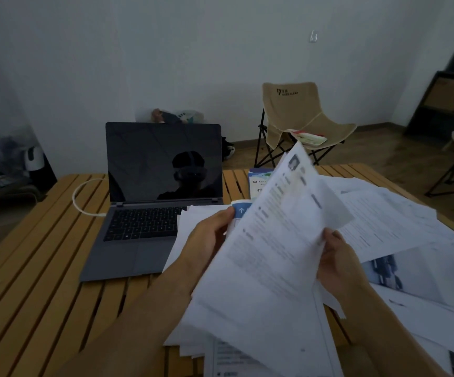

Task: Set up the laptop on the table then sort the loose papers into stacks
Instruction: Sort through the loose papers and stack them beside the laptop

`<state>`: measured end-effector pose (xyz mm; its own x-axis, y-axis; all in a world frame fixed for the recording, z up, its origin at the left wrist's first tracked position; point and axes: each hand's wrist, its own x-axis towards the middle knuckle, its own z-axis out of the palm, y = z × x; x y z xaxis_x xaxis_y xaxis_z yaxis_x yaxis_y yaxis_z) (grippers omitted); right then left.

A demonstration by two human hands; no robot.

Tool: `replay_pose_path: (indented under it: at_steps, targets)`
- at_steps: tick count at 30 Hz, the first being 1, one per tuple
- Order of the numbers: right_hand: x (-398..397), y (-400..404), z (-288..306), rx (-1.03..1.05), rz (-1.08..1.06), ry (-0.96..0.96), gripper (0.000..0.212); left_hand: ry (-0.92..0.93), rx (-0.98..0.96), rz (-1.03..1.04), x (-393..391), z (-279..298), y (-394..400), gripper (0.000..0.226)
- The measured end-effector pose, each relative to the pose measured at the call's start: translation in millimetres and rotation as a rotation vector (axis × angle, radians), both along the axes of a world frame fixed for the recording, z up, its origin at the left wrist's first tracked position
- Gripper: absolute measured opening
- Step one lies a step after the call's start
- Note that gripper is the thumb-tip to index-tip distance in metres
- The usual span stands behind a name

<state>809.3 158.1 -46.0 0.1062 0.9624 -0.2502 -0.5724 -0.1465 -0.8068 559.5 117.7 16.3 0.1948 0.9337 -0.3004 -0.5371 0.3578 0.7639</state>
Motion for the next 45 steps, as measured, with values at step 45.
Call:
replay_pose_path:
  at_steps: [45]
  targets:
    - [-62.9,-64.0,171.4,0.632,0.077,-0.581,0.021,0.658,0.684,0.586,-41.0,80.0,-39.6,0.031]
